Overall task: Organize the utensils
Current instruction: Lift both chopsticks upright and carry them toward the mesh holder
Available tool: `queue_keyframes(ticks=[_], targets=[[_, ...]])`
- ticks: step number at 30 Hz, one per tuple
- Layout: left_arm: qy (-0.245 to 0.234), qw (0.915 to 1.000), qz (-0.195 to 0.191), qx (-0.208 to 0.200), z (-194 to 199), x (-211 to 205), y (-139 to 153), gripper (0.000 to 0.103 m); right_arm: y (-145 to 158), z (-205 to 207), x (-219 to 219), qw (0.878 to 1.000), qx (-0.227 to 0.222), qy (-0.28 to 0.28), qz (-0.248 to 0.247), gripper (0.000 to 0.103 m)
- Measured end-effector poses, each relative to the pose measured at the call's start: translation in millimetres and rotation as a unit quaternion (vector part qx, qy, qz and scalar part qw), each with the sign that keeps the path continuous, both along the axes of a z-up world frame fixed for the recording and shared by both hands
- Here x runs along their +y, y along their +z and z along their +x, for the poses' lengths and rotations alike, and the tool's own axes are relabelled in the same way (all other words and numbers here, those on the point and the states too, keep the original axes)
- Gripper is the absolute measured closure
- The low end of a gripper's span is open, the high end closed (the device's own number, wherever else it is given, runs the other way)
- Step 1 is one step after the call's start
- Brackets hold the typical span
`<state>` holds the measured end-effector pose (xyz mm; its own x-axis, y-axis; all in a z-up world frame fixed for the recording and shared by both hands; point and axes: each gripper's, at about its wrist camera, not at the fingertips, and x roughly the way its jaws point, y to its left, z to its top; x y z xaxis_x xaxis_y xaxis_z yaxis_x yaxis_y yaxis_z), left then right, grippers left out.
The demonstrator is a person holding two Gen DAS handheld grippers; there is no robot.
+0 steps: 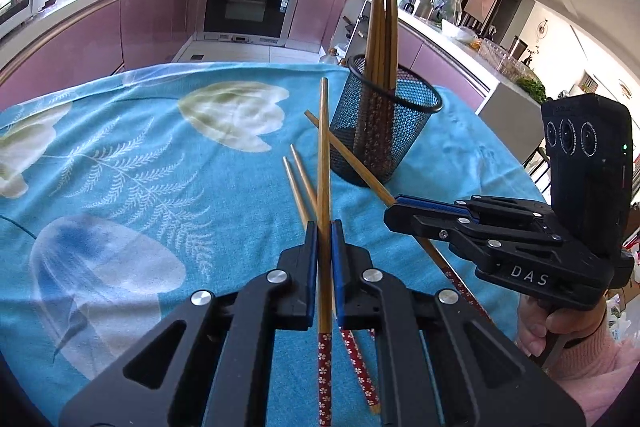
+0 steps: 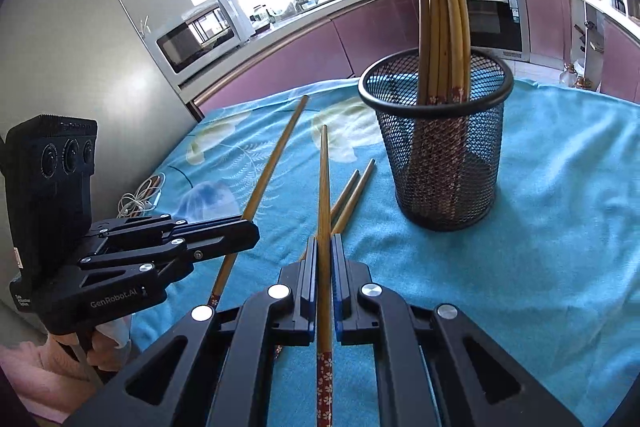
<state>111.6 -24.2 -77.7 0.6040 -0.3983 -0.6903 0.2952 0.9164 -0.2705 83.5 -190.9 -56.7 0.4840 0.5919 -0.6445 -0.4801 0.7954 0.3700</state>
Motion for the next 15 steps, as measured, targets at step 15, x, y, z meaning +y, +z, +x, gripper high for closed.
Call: queue_keyframes(ticks=[15], targets=[[-0.012, 0.9991, -0.028, -0.03, -15, 2, 28, 0.096, 26, -11, -16, 0.998, -0.039, 0.009, 0.039, 0.097]])
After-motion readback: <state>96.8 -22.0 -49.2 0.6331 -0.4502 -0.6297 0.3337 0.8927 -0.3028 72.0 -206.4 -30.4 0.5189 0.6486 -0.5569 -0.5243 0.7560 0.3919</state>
